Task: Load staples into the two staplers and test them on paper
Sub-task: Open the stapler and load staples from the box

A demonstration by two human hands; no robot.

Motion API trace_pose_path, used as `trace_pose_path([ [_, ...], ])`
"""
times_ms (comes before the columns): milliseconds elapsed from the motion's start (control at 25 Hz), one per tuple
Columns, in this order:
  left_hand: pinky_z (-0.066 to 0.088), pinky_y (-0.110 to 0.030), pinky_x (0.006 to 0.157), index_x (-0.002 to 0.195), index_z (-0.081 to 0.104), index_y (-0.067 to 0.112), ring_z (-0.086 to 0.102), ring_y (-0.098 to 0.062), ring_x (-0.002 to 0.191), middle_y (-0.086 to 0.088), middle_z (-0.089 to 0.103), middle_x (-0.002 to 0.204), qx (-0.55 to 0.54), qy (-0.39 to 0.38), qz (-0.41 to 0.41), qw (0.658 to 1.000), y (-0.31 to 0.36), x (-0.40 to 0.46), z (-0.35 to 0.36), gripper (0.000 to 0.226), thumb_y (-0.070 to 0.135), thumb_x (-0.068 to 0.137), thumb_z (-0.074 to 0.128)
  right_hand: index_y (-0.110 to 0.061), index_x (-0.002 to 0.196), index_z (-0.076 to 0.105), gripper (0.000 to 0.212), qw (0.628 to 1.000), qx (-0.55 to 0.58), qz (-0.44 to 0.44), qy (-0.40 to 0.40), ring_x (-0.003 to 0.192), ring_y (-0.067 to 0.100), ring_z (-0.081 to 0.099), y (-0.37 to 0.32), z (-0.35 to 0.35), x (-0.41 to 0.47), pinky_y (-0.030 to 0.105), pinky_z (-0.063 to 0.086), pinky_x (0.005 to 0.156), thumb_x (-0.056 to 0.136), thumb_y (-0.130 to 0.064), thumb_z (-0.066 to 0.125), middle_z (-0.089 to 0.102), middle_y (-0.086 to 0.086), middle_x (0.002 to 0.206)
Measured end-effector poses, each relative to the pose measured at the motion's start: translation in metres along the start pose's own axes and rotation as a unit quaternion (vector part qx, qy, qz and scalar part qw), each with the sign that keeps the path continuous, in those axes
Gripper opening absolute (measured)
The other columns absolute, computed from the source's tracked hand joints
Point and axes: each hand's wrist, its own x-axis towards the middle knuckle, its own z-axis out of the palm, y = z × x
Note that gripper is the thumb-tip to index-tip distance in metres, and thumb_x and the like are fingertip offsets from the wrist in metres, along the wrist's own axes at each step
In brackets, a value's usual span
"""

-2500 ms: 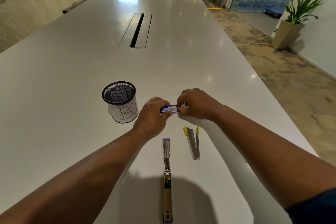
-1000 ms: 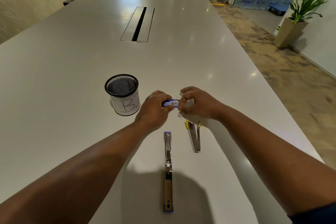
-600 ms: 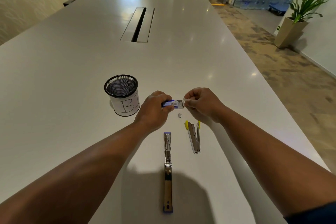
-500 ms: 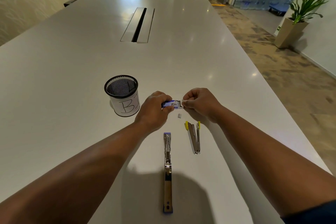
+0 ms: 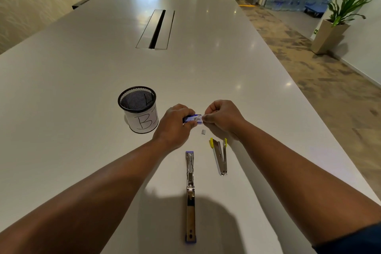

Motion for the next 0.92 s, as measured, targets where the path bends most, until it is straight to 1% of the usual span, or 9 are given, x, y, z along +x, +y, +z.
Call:
trace_pose_path([
  [160, 0.044, -0.03, 0.08, 0.117, 0.073, 0.015, 0.055, -0.017, 0.101, 0.011, 0.06, 0.102, -0.001, 0.001, -0.002, 1.0, -0.001, 0.0, 0.001, 0.029, 0.023, 0.09, 0.074, -0.015, 0.075, 0.069, 0.011, 1.0, -0.001, -0.008, -0.013, 0.073, 0.014, 0.063, -0.001, -0.002, -0.003, 0.025, 0.049, 0.06, 0.08, -0.01, 0.077, 0.071, 0.001, 0.081],
  [320, 0.046, -0.03, 0.08, 0.118, 0.073, 0.016, 0.053, -0.015, 0.101, 0.009, 0.063, 0.105, -0.004, 0.004, -0.005, 1.0, -0.002, 0.0, 0.002, 0.029, 0.025, 0.09, 0.074, -0.016, 0.077, 0.068, 0.012, 1.0, 0.002, -0.013, -0.021, 0.074, 0.014, 0.062, -0.002, -0.002, -0.005, 0.025, 0.047, 0.059, 0.082, -0.009, 0.076, 0.07, 0.002, 0.083],
  [400, 0.044, -0.028, 0.08, 0.119, 0.073, 0.016, 0.052, -0.013, 0.102, 0.009, 0.063, 0.106, -0.004, 0.006, -0.008, 1.0, -0.003, 0.0, 0.003, 0.031, 0.026, 0.09, 0.074, -0.015, 0.078, 0.068, 0.009, 0.999, -0.006, -0.021, -0.028, 0.076, 0.017, 0.063, -0.002, -0.002, -0.008, 0.028, 0.051, 0.062, 0.082, -0.008, 0.073, 0.07, 0.003, 0.084],
  [520, 0.043, -0.027, 0.082, 0.121, 0.072, 0.017, 0.05, -0.012, 0.104, 0.013, 0.059, 0.105, -0.006, 0.006, -0.012, 1.0, -0.003, 0.0, 0.003, 0.032, 0.026, 0.09, 0.074, -0.015, 0.078, 0.071, 0.007, 0.993, -0.041, -0.029, -0.106, 0.073, 0.018, 0.068, 0.0, -0.008, -0.012, 0.038, 0.059, 0.072, 0.075, -0.01, 0.075, 0.073, 0.0, 0.077],
  [600, 0.044, -0.028, 0.083, 0.121, 0.072, 0.017, 0.051, -0.013, 0.105, 0.013, 0.058, 0.106, -0.008, 0.005, -0.016, 1.0, -0.003, 0.0, 0.003, 0.032, 0.026, 0.091, 0.074, -0.016, 0.082, 0.073, 0.015, 0.985, -0.077, -0.026, -0.153, 0.07, 0.02, 0.071, 0.001, -0.014, -0.014, 0.04, 0.061, 0.076, 0.07, -0.013, 0.081, 0.074, -0.001, 0.075],
  [640, 0.045, -0.03, 0.084, 0.121, 0.072, 0.017, 0.052, -0.014, 0.106, 0.013, 0.059, 0.106, -0.01, 0.005, -0.018, 1.0, -0.003, 0.0, 0.003, 0.032, 0.026, 0.091, 0.074, -0.017, 0.084, 0.074, 0.018, 0.982, -0.097, -0.027, -0.16, 0.073, 0.023, 0.073, 0.001, -0.014, -0.014, 0.041, 0.062, 0.078, 0.069, -0.014, 0.083, 0.075, 0.0, 0.076],
  [720, 0.048, -0.032, 0.086, 0.121, 0.072, 0.017, 0.052, -0.014, 0.107, 0.012, 0.059, 0.106, -0.014, 0.004, -0.019, 1.0, -0.003, 0.0, 0.002, 0.032, 0.025, 0.091, 0.074, -0.016, 0.084, 0.074, 0.017, 0.98, -0.118, -0.034, -0.154, 0.077, 0.023, 0.075, 0.0, -0.013, -0.015, 0.044, 0.064, 0.079, 0.071, -0.013, 0.084, 0.076, 0.001, 0.077],
  [800, 0.049, -0.031, 0.086, 0.121, 0.072, 0.017, 0.049, -0.012, 0.105, 0.012, 0.056, 0.106, -0.017, 0.006, -0.017, 1.0, -0.003, -0.001, 0.003, 0.032, 0.025, 0.09, 0.075, -0.014, 0.081, 0.074, 0.014, 0.981, -0.12, -0.036, -0.147, 0.073, 0.022, 0.076, -0.001, -0.01, -0.017, 0.044, 0.065, 0.075, 0.071, -0.011, 0.084, 0.077, 0.003, 0.075],
  [920, 0.043, -0.021, 0.082, 0.118, 0.073, 0.018, 0.045, -0.009, 0.105, 0.013, 0.052, 0.109, -0.018, 0.028, -0.02, 0.999, -0.001, -0.004, 0.002, 0.03, 0.024, 0.088, 0.077, -0.014, 0.077, 0.074, 0.012, 0.982, -0.128, -0.047, -0.128, 0.071, 0.02, 0.075, -0.003, -0.008, -0.023, 0.041, 0.065, 0.072, 0.071, -0.012, 0.084, 0.076, 0.002, 0.074],
])
